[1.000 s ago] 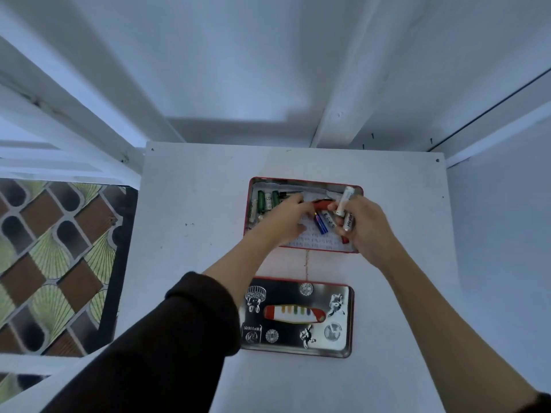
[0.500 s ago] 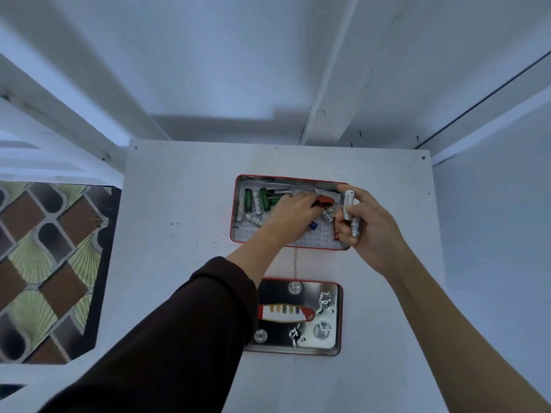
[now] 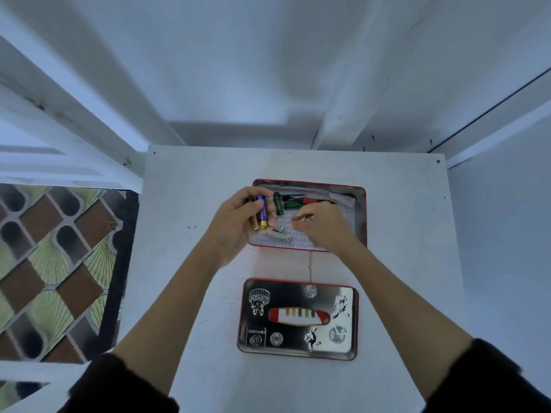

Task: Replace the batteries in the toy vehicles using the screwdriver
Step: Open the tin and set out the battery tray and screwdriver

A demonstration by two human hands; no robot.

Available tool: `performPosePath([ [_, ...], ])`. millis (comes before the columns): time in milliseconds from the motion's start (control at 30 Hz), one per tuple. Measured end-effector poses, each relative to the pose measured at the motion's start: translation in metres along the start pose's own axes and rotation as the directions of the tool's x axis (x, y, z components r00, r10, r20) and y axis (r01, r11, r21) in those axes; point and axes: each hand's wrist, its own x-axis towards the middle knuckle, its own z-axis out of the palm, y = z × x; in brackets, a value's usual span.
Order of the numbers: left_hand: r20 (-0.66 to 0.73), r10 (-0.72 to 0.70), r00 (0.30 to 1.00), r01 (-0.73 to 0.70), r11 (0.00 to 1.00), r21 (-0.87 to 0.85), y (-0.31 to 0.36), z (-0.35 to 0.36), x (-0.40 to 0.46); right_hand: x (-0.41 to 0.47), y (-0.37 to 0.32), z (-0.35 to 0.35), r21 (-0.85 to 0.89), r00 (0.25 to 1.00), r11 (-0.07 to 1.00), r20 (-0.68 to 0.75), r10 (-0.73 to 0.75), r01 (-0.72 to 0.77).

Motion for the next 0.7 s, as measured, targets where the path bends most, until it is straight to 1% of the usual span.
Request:
performPosePath([
  [67, -0.022, -0.006, 1.000, 0.004, 0.997, -0.082, 0.003, -0.007, -0.006, 0.015, -0.011, 0.021, -0.283, 0.998, 0.957, 0.043, -0.050, 0.060],
  [133, -0.064, -0.024, 0.998, 0.016, 0.993, -0.118, 0.004, -0.011, -0.010, 0.022, -0.021, 0.035, -0.449, 0.998, 0.891, 0.019, -0.063, 0.065],
  [233, -0.086, -0.022, 0.996, 0.012, 0.993, -0.116, 0.009, -0.010, -0.013, 0.025, -0.025, 0.047, -0.571, 0.997, 0.818, 0.016, -0.072, 0.068],
  [300, -0.091, -0.006, 0.996, 0.000, 0.997, -0.074, 0.012, -0.011, -0.014, 0.029, -0.024, 0.049, -0.624, 0.995, 0.776, 0.029, -0.093, 0.091],
  [333, -0.099, 0.003, 0.995, -0.007, 0.999, -0.033, 0.013, -0.012, -0.013, 0.030, -0.021, 0.049, -0.621, 0.995, 0.778, 0.036, -0.092, 0.095],
  [367, -0.112, 0.010, 0.994, -0.008, 1.000, 0.016, 0.013, -0.012, -0.013, 0.030, -0.018, 0.047, -0.571, 0.997, 0.817, 0.043, -0.069, 0.082],
  [400, -0.122, 0.013, 0.992, -0.005, 0.998, 0.065, 0.012, -0.012, -0.011, 0.029, -0.015, 0.043, -0.446, 0.998, 0.893, 0.051, -0.033, 0.052],
  [433, -0.132, 0.014, 0.991, 0.000, 0.994, 0.108, 0.011, -0.011, -0.009, 0.025, -0.011, 0.037, -0.237, 0.999, 0.972, 0.054, 0.009, 0.004],
  [467, -0.136, 0.014, 0.991, 0.007, 0.989, 0.149, 0.009, -0.009, -0.006, 0.021, -0.009, 0.029, 0.021, 0.997, 0.998, 0.046, 0.061, -0.062],
  [500, -0.131, 0.012, 0.991, 0.015, 0.979, 0.201, 0.006, -0.004, -0.002, 0.015, -0.008, 0.019, 0.268, 0.991, 0.955, 0.035, 0.126, -0.131],
  [533, -0.116, 0.013, 0.993, 0.020, 0.958, 0.285, 0.001, 0.001, 0.003, 0.009, -0.007, 0.008, 0.468, 0.981, 0.865, 0.031, 0.190, -0.182],
  [567, -0.086, 0.016, 0.996, 0.020, 0.914, 0.405, -0.005, 0.007, 0.009, 0.002, -0.005, -0.003, 0.618, 0.972, 0.758, 0.037, 0.234, -0.206],
  [600, -0.039, 0.020, 0.999, 0.004, 0.838, 0.546, -0.014, 0.013, 0.016, -0.004, -0.003, -0.014, 0.723, 0.970, 0.662, 0.044, 0.240, -0.197],
  [633, 0.024, 0.019, 1.000, -0.031, 0.729, 0.684, -0.023, 0.019, 0.024, -0.009, -0.002, -0.023, 0.797, 0.977, 0.583, 0.043, 0.209, -0.160],
  [667, 0.097, 0.017, 0.995, -0.088, 0.584, 0.807, -0.033, 0.023, 0.032, -0.013, 0.001, -0.030, 0.847, 0.985, 0.517, 0.040, 0.166, -0.121],
  [700, 0.171, 0.007, 0.985, -0.159, 0.410, 0.898, -0.041, 0.027, 0.041, -0.015, 0.004, -0.036, 0.881, 0.991, 0.463, 0.038, 0.130, -0.095],
])
